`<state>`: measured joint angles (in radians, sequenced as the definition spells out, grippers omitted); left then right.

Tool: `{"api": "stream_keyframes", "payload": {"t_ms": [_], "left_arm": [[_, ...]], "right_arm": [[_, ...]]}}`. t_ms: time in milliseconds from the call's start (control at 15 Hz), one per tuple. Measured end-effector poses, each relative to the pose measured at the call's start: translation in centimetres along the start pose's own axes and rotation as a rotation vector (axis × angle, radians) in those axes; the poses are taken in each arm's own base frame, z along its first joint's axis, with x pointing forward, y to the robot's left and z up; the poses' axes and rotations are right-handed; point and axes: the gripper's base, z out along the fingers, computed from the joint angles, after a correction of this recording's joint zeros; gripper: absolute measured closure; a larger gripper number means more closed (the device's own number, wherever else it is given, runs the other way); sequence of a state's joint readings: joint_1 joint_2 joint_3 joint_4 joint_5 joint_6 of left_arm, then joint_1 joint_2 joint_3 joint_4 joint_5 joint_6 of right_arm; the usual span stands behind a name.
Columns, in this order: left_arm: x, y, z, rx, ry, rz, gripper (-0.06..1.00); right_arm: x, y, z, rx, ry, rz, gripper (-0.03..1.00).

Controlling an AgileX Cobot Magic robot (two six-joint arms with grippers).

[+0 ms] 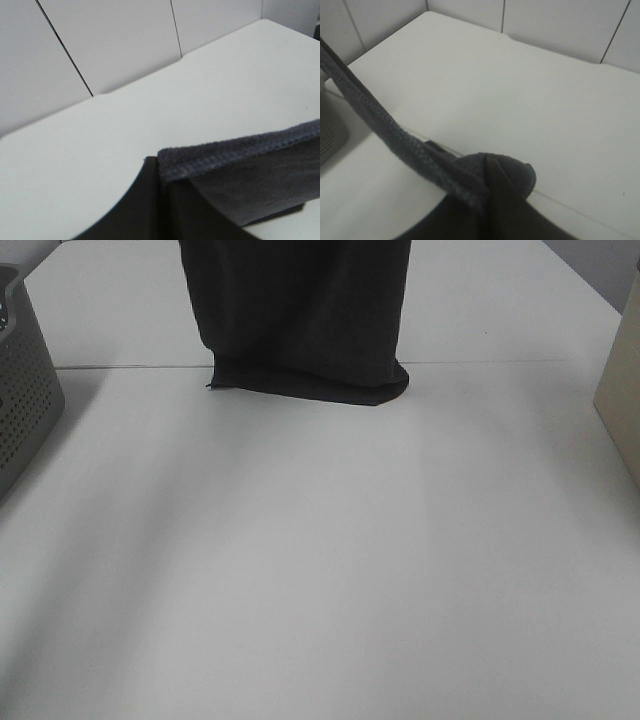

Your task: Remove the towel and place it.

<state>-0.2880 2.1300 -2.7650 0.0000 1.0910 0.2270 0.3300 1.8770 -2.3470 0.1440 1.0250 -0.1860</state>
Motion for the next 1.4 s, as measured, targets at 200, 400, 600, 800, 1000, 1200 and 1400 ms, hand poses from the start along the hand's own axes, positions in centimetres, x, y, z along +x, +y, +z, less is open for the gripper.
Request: {"api": "stream_keyframes", "payload": {"t_ms": [200,400,600,800,1000,1200,1400], "left_arm": [[-0.3,-0.8,-2.3,0.103,0.058,-0.097,0.94],[1.6,-2.2,-1.5,0.226,0.181,-0.171,0.94],[4.7,-3.2,-3.4,0.270,0.353,-0.190,0.94],[8.4,-4.5,-7.9,0.328,0.474,-0.184,0.94],[11.4,-5.6,-10.2,0.392,0.542,-0.170,0.94],[14.9,-6.7,-13.2,0.436,0.597,-0.146,0.94],[17.5,-7.3,-15.2,0.443,0.634,-0.142,0.94]], "right_arm": [[0.8,0.9,-2.8,-0.063,0.117,0.005,0.96],[2.2,1.3,-3.7,-0.083,0.179,0.016,0.96],[5.7,1.9,-4.6,-0.099,0.304,0.041,0.96],[8.9,3.0,-7.7,-0.126,0.360,0.079,0.96],[11.8,3.7,-9.5,-0.143,0.406,0.127,0.96],[15.6,4.7,-10.2,-0.170,0.493,0.223,0.96],[18.6,5.8,-10.9,-0.222,0.549,0.306,0.96]]}}
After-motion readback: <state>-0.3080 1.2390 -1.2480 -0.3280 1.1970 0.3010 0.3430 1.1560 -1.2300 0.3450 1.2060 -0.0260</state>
